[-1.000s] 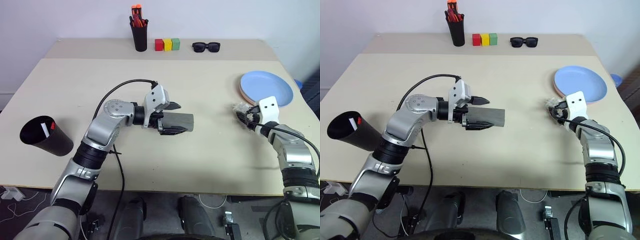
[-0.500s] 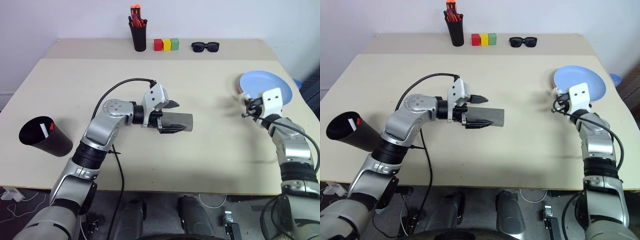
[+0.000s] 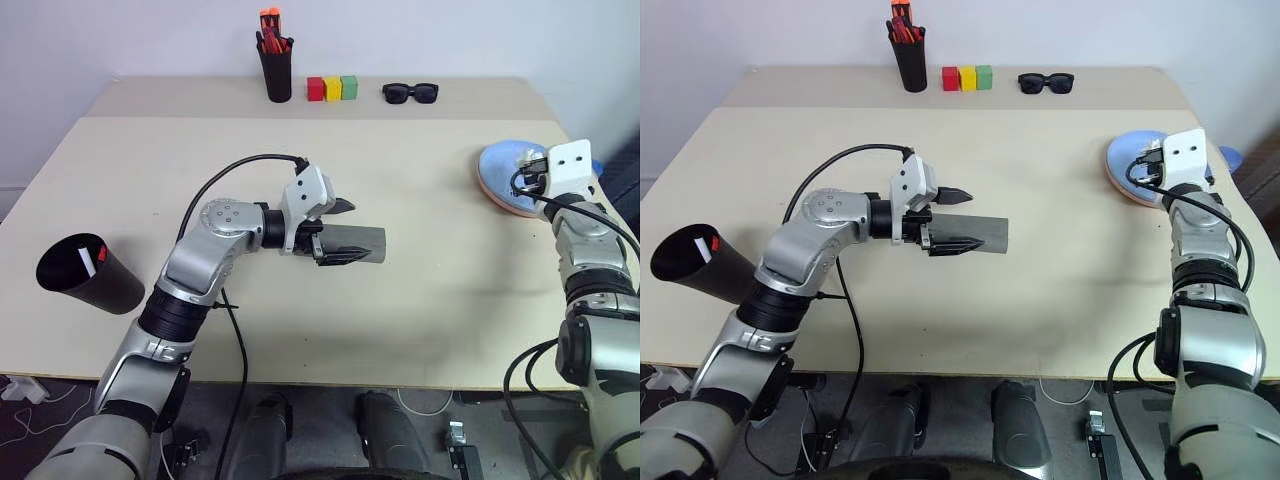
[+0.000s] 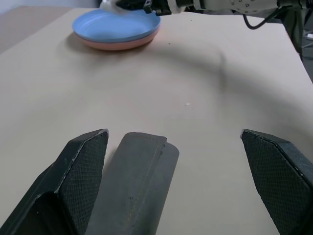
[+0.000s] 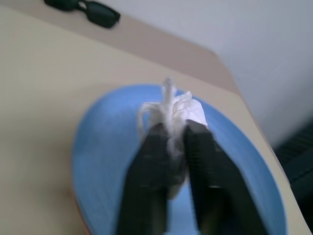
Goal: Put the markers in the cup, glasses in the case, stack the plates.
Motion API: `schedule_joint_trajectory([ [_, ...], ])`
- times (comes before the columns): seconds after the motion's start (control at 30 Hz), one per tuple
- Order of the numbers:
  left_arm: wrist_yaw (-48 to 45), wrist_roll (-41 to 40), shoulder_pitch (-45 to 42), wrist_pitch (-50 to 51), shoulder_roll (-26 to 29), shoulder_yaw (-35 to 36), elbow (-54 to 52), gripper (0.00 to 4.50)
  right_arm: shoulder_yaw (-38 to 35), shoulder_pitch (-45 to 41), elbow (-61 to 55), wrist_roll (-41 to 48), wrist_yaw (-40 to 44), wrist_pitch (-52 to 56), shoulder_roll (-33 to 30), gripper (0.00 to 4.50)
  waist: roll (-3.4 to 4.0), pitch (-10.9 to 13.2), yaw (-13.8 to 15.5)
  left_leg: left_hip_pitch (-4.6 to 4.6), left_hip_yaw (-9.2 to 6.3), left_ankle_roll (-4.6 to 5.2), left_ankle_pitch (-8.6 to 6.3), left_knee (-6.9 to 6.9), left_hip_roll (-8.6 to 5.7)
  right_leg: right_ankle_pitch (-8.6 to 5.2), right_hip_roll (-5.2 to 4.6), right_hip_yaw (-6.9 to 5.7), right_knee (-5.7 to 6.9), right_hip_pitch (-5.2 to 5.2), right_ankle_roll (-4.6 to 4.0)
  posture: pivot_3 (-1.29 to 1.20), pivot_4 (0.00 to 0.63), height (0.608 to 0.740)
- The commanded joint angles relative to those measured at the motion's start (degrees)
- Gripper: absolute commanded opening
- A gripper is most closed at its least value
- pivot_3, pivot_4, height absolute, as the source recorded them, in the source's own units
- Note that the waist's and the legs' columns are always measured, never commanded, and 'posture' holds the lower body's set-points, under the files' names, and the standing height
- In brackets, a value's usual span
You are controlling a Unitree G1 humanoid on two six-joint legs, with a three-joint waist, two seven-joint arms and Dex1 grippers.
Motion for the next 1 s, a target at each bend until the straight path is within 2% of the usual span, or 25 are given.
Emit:
schedule_joint_trajectory([
  [0.03, 0.6, -1.3, 0.3, 0.5, 0.6, 1.7, -2.6, 4.5, -0.4, -2.7, 1.3, -0.4, -1.3, -2.0, -1.6, 2.96, 0.0, 0.0, 0.0, 0.0, 0.0, 0.0, 0.0, 0.0, 0.0, 0.0, 0.0, 0.0, 0.0, 0.0, 0.0, 0.0, 0.15, 0.74],
  [0.07, 0.8, -1.3, 0.4, 0.6, 0.6, 1.7, -2.8, 4.5, -0.8, -2.9, 1.5, -0.1, -1.4, -2.1, -1.6, 3.35, 0.0, 0.0, -0.1, 0.0, 0.0, 0.0, 0.0, 0.0, 0.0, 0.0, 0.0, 0.0, 0.0, 0.0, 0.0, 0.0, 0.15, 0.74],
  [0.13, 1.1, -1.4, 0.6, 0.6, 0.7, 1.8, -3.0, 4.5, -1.2, -3.1, 1.6, 0.4, -1.3, -2.3, -1.7, 4.41, 0.0, 0.0, -0.2, 0.0, 0.0, 0.0, 0.0, 0.01, 0.0, 0.0, 0.0, 0.0, 0.0, 0.0, 0.0, 0.0, 0.15, 0.74],
  [0.3, 3.9, -0.6, 1.3, -2.8, -1.0, 2.6, -2.4, 4.5, -4.0, -2.8, -0.2, 3.6, 0.7, -3.2, -2.0, 4.41, 0.0, 0.0, -0.5, 0.0, 0.0, 0.0, 0.0, 0.01, 0.0, 0.0, 0.0, 0.0, 0.0, 0.0, 0.0, 0.0, 0.15, 0.74],
  [0.47, 12.3, -0.1, 3.7, -12.5, -6.5, 7.5, -1.1, 4.5, -9.3, 3.5, -11.3, 13.0, 13.1, -5.7, 0.4, 4.41, -0.01, 0.0, -0.4, -0.01, 0.0, 0.0, 0.0, 0.0, 0.0, 0.0, 0.0, 0.0, -0.02, 0.01, 0.01, 0.0, 0.15, 0.74],
  [0.53, 16.6, 0.4, 4.8, -16.2, -9.3, 9.5, -0.7, 4.5, -10.0, 10.1, -21.3, 17.2, 18.2, -3.2, 1.7, 4.41, -0.03, 0.0, -0.3, 0.0, -0.01, 0.0, 0.0, 0.02, 0.01, 0.01, 0.0, 0.0, -0.05, 0.03, 0.02, 0.0, 0.15, 0.74],
  [0.63, 21.3, 1.8, 7.7, -21.0, -11.5, 11.2, -2.1, 4.5, -9.4, 24.0, -42.2, 23.9, 24.1, 5.8, 2.9, 4.41, -0.01, 0.0, 0.5, 0.01, -0.03, 0.0, 0.0, 0.03, 0.01, 0.01, 0.0, -0.01, -0.04, 0.06, 0.02, 0.0, 0.15, 0.74],
  [0.77, 21.8, -3.3, 12.2, -20.9, -11.6, 15.4, -5.5, 4.5, -10.0, 40.5, -65.5, 29.1, 24.2, 16.4, 3.3, 4.41, 0.13, 0.0, 0.7, -0.03, -0.02, 0.01, -0.01, 0.12, 0.0, 0.01, -0.01, 0.02, 0.02, 0.02, 0.03, 0.0, 0.15, 0.74],
  [0.83, 20.6, -5.6, 15.4, -19.5, -9.8, 16.9, -8.7, 4.5, -10.9, 46.9, -74.7, 30.2, 22.9, 19.2, 3.6, 4.41, 0.12, 0.0, 0.4, -0.05, -0.02, 0.01, -0.01, 0.13, 0.0, 0.01, -0.01, 0.02, 0.03, 0.01, 0.02, 0.0, 0.15, 0.74],
  [1.0, 20.2, -6.6, 27.6, -20.7, -6.0, 18.8, -16.9, 4.5, -15.0, 59.6, -88.3, 32.8, 22.1, 22.6, 4.4, 4.41, 0.17, -0.1, 0.6, 0.13, 0.0, 0.01, -0.02, 0.06, 0.03, -0.01, 0.0, 0.03, -0.01, 0.16, 0.0, 0.0, 0.15, 0.74],
])
